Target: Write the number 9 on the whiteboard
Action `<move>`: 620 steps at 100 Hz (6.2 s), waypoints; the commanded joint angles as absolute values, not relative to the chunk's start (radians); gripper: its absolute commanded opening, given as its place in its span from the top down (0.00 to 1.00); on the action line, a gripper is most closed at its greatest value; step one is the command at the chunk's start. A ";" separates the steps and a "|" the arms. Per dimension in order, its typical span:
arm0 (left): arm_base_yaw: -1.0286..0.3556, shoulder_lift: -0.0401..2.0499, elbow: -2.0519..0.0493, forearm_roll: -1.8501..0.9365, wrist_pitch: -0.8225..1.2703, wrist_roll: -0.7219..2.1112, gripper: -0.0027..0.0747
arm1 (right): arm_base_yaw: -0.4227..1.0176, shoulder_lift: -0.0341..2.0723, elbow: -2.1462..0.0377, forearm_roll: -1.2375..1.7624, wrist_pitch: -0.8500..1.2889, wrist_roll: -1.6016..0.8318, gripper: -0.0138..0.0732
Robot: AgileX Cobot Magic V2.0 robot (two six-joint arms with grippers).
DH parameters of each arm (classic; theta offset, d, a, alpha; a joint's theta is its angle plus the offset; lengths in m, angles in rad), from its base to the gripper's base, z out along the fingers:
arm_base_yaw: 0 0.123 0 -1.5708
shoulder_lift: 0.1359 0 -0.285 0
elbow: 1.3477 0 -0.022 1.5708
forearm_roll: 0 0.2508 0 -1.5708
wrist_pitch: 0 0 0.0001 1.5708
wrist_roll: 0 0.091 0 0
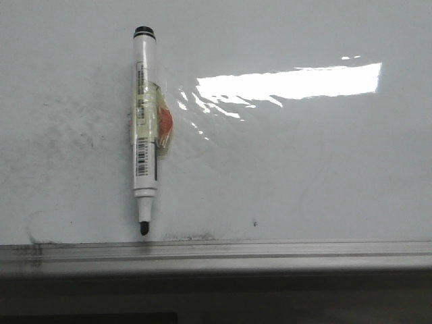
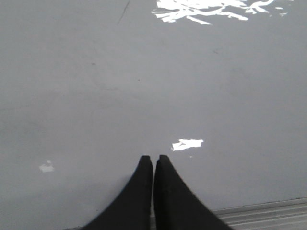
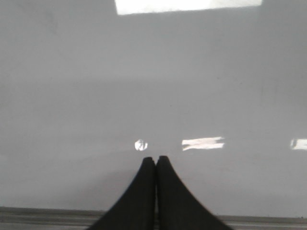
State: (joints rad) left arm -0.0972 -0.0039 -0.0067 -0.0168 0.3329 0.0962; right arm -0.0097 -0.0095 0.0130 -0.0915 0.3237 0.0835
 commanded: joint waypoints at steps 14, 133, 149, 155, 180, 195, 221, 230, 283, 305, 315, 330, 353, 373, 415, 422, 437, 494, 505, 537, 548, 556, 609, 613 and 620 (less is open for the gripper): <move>-0.094 -0.032 0.033 -0.020 0.283 0.085 0.99 | -0.013 -0.032 0.024 -0.093 0.306 0.080 0.91; -0.094 -0.032 0.033 -0.039 -0.048 0.085 0.99 | -0.013 -0.032 0.024 -0.110 0.031 0.080 0.91; -0.095 -0.032 0.027 -0.123 -0.095 0.085 0.99 | -0.013 -0.032 0.016 -0.085 0.030 0.080 0.91; -0.095 -0.030 0.013 -0.139 -0.079 0.077 0.99 | -0.013 -0.030 -0.001 -0.039 0.071 0.080 0.91; -0.195 0.128 -0.139 -0.155 0.049 0.116 0.99 | 0.040 0.033 -0.044 0.072 0.075 0.080 0.91; -0.404 0.280 -0.163 -0.197 -0.012 0.121 0.99 | 0.106 0.056 -0.063 0.096 -0.006 0.080 0.91; -0.845 0.498 -0.163 -0.197 -0.246 0.121 0.90 | 0.169 0.056 -0.083 0.096 0.000 0.080 0.91; -0.962 0.552 -0.163 -0.209 -0.356 0.121 0.73 | 0.169 0.056 -0.083 0.096 0.000 0.080 0.91; -1.089 0.911 -0.258 -0.423 -0.482 -0.081 0.44 | 0.169 0.056 -0.083 0.096 0.000 0.080 0.91; -1.116 1.023 -0.322 -0.370 -0.489 -0.081 0.44 | 0.169 0.056 -0.083 0.096 0.000 0.080 0.91; -1.116 1.059 -0.329 -0.374 -0.493 -0.089 0.44 | 0.169 0.056 -0.083 0.096 0.000 0.080 0.91; -1.124 1.094 -0.329 -0.374 -0.507 -0.161 0.44 | 0.169 0.056 -0.083 0.096 0.000 0.080 0.91; -1.132 1.159 -0.329 -0.372 -0.589 -0.164 0.44 | 0.169 0.056 -0.083 0.096 0.000 0.080 0.91; -1.132 1.217 -0.329 -0.361 -0.627 -0.164 0.44 | 0.169 0.056 -0.083 0.096 0.000 0.080 0.91; -1.092 1.256 -0.329 -0.505 -0.627 -0.164 0.99 | 0.169 0.089 -0.164 0.119 0.175 0.080 0.91; -1.092 1.256 -0.329 -0.478 -0.613 -0.164 0.99 | 0.169 0.131 -0.202 0.119 0.224 0.074 0.91; -1.092 1.249 -0.329 -0.361 -0.607 -0.164 0.99 | 0.175 0.251 -0.303 0.121 0.314 0.046 0.91; -1.092 1.046 -0.329 0.241 -0.507 -0.095 0.99 | 0.761 0.713 -0.642 0.516 0.332 -0.442 0.39; -1.092 1.040 -0.329 0.292 -0.485 -0.092 0.99 | 0.872 0.775 -0.652 0.516 0.248 -0.440 0.39; -1.092 1.040 -0.329 0.304 -0.460 -0.092 0.99 | 0.931 0.935 -0.710 0.576 0.233 -0.437 0.47; -1.092 1.040 -0.329 0.304 -0.460 -0.092 0.99 | 0.931 0.942 -0.710 0.581 0.228 -0.437 0.67; -1.092 1.040 -0.329 0.304 -0.460 -0.092 0.99 | 0.931 0.942 -0.710 0.581 0.232 -0.437 0.81; -1.074 0.926 -0.329 0.075 -0.340 -0.094 0.56 | 0.927 0.921 -0.726 0.574 0.214 -0.437 0.91; -1.064 0.881 -0.329 0.041 -0.307 -0.094 0.56 | 0.914 0.920 -0.744 0.574 0.219 -0.437 0.90; -1.044 0.796 -0.325 0.037 -0.289 -0.094 0.56 | 0.881 0.920 -0.792 0.574 0.249 -0.437 0.90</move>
